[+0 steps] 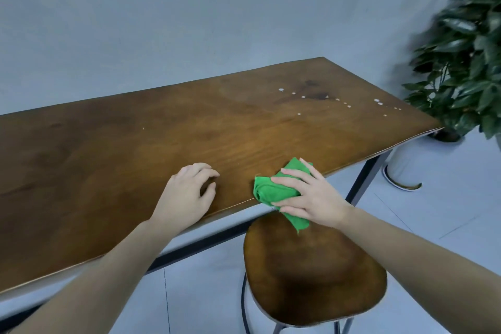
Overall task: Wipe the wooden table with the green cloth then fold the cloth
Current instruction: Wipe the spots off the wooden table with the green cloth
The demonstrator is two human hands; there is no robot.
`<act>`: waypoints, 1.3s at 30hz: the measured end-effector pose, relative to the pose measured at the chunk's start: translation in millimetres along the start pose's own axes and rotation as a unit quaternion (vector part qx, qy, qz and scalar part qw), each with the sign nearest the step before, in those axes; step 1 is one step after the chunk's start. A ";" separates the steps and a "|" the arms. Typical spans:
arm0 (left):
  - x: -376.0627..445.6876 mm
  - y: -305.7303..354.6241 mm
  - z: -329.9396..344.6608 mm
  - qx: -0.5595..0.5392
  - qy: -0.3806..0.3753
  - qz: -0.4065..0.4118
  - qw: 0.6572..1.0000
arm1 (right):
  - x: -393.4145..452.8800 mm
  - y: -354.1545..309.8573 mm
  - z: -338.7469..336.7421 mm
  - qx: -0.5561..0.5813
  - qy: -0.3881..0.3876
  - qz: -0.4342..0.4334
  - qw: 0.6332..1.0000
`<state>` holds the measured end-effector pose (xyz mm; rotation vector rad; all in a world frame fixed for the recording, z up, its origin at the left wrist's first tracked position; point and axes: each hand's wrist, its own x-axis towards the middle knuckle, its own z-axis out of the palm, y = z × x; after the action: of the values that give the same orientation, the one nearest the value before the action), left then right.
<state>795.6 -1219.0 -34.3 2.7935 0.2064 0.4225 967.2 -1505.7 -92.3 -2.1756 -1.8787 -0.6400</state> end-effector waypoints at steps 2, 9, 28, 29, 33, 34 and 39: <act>-1.3 1.1 1.9 -0.009 -0.006 0.005 1.000 | -1.8 3.6 -2.2 0.003 0.000 -0.001 1.000; -0.6 -4.7 4.8 -0.009 -0.003 -0.011 1.000 | 52.1 -33.2 14.2 -0.044 -0.013 -0.006 0.999; 83.3 68.6 42.4 0.018 -0.045 0.034 0.998 | -63.4 126.6 -4.3 -0.146 0.016 0.004 0.989; 86.7 71.8 43.9 0.018 -0.049 0.039 0.998 | -77.6 141.8 -9.5 -0.159 0.012 0.023 0.987; 93.0 79.6 49.9 0.014 -0.051 0.047 0.997 | -108.5 170.5 -31.4 -0.174 -0.011 0.098 0.980; 92.6 80.2 50.9 0.013 -0.054 0.046 0.997 | -108.9 169.1 -32.7 -0.172 -0.017 0.108 0.979; 85.5 75.0 50.0 0.014 -0.054 0.049 0.997 | -98.4 140.6 -16.7 -0.176 0.007 0.166 0.970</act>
<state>899.1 -1287.7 -33.0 2.8530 0.0513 0.2907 1091.4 -1624.9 -102.7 -2.6104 -1.4245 -0.9718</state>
